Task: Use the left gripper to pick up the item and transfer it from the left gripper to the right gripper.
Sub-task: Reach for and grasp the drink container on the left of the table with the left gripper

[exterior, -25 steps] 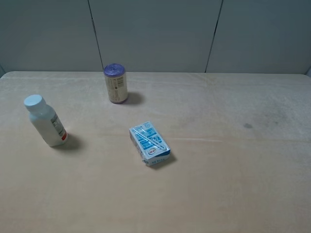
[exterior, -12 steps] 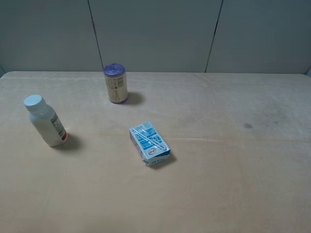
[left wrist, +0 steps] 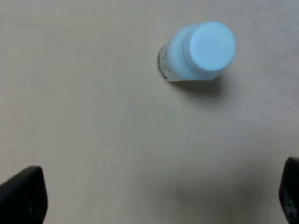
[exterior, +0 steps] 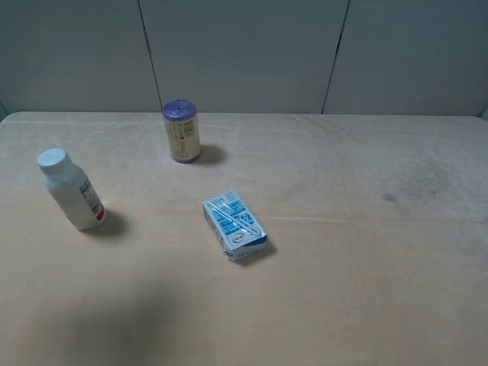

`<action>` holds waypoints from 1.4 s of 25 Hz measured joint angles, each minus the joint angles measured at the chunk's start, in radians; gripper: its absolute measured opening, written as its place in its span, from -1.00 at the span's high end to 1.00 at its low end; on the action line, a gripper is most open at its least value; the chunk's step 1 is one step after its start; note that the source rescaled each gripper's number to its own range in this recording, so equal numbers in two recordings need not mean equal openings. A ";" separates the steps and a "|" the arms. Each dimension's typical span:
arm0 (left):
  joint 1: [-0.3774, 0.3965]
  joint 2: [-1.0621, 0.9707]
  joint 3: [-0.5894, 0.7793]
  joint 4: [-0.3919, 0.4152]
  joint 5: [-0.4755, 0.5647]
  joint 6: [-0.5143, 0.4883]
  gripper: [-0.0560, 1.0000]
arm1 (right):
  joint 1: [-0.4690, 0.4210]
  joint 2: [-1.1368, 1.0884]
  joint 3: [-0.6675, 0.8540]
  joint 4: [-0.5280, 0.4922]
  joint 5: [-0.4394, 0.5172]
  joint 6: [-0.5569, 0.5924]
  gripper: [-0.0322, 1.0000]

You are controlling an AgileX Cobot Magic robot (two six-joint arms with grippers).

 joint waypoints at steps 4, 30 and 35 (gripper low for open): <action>0.000 0.103 -0.008 0.001 -0.002 -0.044 -1.00 | 0.000 0.000 0.000 0.000 0.000 0.000 -1.00; -0.116 0.505 -0.008 -0.009 -0.253 -0.243 -1.00 | 0.000 0.000 0.000 0.000 0.001 0.000 -1.00; -0.116 0.538 -0.009 -0.010 -0.283 -0.254 -1.00 | 0.000 0.000 0.000 0.000 0.001 0.000 -1.00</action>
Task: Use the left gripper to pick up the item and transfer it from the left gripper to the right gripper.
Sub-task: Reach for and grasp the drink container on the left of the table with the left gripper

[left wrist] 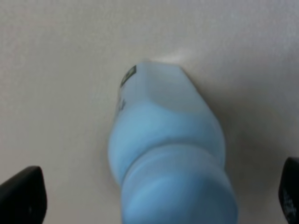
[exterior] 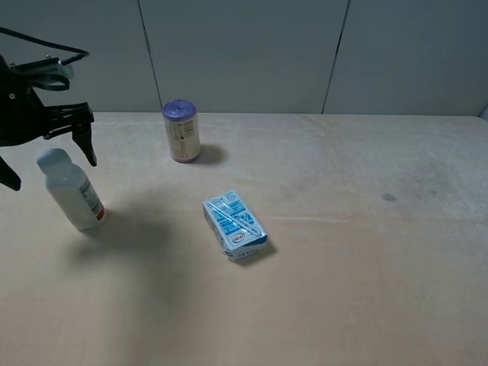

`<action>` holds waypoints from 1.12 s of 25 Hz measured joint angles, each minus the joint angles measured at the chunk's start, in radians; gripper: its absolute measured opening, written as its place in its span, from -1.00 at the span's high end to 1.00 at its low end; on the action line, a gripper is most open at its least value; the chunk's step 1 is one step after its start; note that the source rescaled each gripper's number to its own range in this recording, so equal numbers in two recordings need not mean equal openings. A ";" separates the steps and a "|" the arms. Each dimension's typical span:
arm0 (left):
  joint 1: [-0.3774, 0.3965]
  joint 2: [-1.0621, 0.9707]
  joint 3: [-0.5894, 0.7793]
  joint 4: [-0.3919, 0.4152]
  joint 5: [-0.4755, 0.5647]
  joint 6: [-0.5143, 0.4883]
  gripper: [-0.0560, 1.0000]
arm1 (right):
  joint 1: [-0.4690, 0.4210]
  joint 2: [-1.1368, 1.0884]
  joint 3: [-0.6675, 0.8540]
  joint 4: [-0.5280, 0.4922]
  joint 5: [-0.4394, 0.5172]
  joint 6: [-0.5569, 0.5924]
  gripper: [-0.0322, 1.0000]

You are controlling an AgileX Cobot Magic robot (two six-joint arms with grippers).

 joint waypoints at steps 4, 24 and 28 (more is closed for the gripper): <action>-0.021 0.033 -0.001 0.022 -0.027 -0.015 -1.00 | 0.000 0.000 0.000 0.000 0.000 0.000 -1.00; -0.066 0.100 -0.001 0.058 -0.055 -0.067 -0.95 | 0.000 0.000 0.000 0.000 -0.001 0.000 -1.00; -0.066 0.100 -0.001 0.058 -0.052 -0.067 -0.29 | 0.000 0.000 0.000 0.000 -0.001 0.000 -1.00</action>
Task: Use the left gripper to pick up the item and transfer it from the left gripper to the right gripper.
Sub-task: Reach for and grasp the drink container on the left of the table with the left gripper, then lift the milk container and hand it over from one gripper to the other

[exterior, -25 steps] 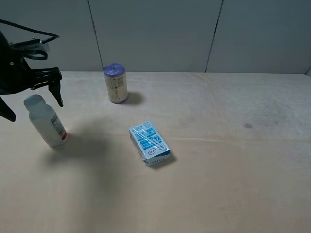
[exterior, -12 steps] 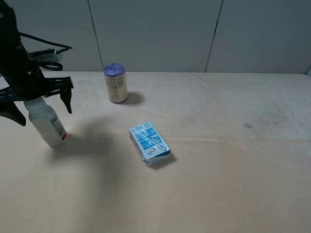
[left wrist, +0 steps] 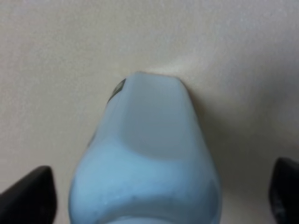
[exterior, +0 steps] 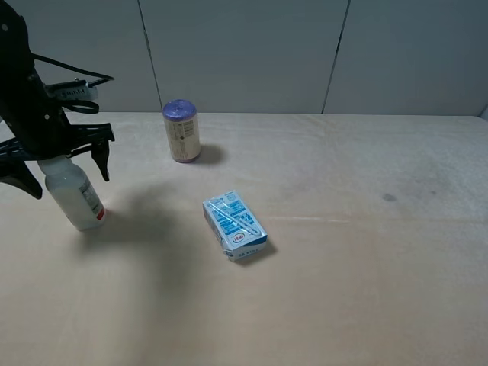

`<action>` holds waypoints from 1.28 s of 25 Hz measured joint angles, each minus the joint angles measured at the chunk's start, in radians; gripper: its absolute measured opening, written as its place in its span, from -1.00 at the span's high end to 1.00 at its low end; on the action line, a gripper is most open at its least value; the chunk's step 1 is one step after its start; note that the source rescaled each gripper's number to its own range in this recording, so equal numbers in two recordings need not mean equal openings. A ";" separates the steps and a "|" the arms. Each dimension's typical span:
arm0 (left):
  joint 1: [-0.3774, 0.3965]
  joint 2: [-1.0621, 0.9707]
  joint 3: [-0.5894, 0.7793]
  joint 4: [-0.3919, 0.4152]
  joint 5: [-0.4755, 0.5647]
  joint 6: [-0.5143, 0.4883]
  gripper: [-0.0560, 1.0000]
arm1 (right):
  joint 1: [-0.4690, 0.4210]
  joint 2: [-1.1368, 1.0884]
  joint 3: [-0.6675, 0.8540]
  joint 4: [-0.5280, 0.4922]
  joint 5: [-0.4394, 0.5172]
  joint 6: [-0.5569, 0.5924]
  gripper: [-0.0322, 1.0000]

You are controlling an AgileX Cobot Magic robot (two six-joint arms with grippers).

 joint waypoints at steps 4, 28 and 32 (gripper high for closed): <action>0.000 0.000 0.000 0.010 0.005 0.000 0.82 | 0.000 0.000 0.000 0.000 0.000 0.000 -1.00; 0.000 -0.122 -0.136 0.016 0.198 0.004 0.83 | -0.001 0.000 0.000 0.001 0.001 0.000 -1.00; 0.000 -0.147 -0.154 -0.037 0.212 0.041 0.83 | -0.001 0.000 0.000 0.001 0.001 0.000 -1.00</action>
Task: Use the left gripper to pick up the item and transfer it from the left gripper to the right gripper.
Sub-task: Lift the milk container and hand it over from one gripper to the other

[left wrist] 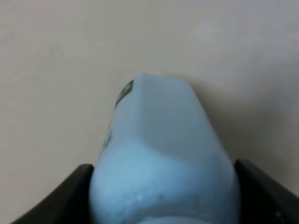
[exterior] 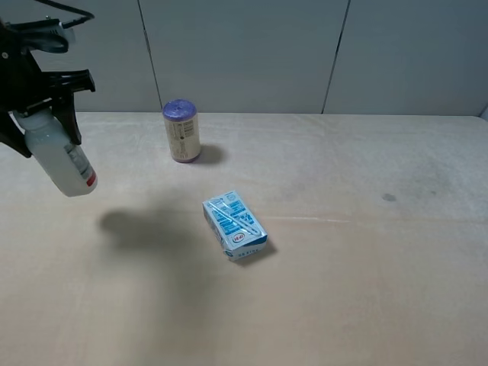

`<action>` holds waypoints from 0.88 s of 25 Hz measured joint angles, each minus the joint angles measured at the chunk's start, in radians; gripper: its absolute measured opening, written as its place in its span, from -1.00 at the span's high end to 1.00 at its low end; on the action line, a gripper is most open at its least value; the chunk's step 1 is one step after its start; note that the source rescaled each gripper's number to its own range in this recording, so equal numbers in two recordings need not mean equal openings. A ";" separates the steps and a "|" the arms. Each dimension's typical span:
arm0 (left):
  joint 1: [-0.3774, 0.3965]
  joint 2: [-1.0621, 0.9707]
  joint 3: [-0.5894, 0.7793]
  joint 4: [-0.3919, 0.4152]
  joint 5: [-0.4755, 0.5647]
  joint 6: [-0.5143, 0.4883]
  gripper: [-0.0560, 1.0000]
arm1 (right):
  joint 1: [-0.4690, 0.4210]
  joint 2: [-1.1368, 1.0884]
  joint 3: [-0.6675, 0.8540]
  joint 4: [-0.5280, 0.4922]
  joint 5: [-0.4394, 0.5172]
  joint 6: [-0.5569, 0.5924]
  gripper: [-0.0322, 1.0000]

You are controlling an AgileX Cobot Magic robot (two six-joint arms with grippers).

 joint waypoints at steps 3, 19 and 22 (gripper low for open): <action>-0.004 -0.005 -0.015 -0.043 0.000 0.031 0.83 | 0.000 0.000 0.000 0.000 0.000 0.000 -1.00; -0.169 -0.005 -0.081 -0.248 -0.143 0.151 0.83 | 0.000 0.000 0.000 0.000 0.000 0.000 -1.00; -0.193 -0.005 -0.081 -0.319 -0.197 0.205 0.83 | 0.000 0.000 0.000 0.000 -0.001 0.000 -1.00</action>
